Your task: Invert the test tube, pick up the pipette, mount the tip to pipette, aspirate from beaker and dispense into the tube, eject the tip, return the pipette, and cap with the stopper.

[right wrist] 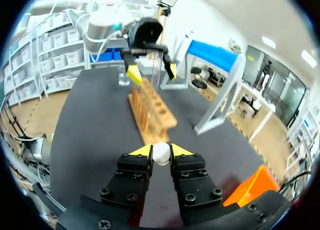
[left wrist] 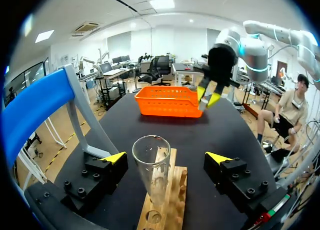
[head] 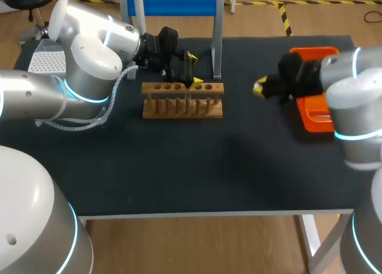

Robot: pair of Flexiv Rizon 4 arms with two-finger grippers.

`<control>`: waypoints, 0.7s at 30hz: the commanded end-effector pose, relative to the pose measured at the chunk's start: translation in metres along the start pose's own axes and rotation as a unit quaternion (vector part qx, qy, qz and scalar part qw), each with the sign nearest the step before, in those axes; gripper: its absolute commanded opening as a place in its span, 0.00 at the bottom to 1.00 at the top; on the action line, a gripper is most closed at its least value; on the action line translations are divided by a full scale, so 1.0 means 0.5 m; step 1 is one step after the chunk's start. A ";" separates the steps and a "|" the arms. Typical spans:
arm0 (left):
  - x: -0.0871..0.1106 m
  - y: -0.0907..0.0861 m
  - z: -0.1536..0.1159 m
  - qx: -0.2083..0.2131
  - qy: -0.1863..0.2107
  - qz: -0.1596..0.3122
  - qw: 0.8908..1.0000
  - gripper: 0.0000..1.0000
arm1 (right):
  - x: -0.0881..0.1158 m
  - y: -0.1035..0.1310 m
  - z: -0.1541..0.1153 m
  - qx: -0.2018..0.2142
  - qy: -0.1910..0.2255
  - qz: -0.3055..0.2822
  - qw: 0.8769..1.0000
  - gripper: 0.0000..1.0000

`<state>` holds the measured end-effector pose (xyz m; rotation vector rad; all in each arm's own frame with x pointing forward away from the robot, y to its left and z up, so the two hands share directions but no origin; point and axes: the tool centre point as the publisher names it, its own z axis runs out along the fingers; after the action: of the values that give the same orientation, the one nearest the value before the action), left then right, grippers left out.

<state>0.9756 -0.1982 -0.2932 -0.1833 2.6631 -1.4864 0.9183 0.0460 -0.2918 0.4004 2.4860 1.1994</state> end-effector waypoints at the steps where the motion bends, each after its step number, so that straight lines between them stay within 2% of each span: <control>1: -0.001 0.000 0.000 0.000 0.001 0.000 1.000 1.00 | -0.033 0.059 -0.029 0.000 0.082 -0.010 0.997 0.00; 8: -0.001 0.000 0.000 0.000 0.001 0.000 1.000 1.00 | -0.045 0.129 -0.019 -0.005 0.111 -0.052 0.992 0.00; 21: -0.001 0.000 0.000 0.000 0.001 0.000 1.000 1.00 | -0.056 0.197 0.018 -0.016 0.151 -0.090 0.984 0.00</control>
<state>0.9756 -0.1983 -0.2931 -0.1832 2.6631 -1.4864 0.9484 0.0948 -0.2154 0.0505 2.5870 1.2763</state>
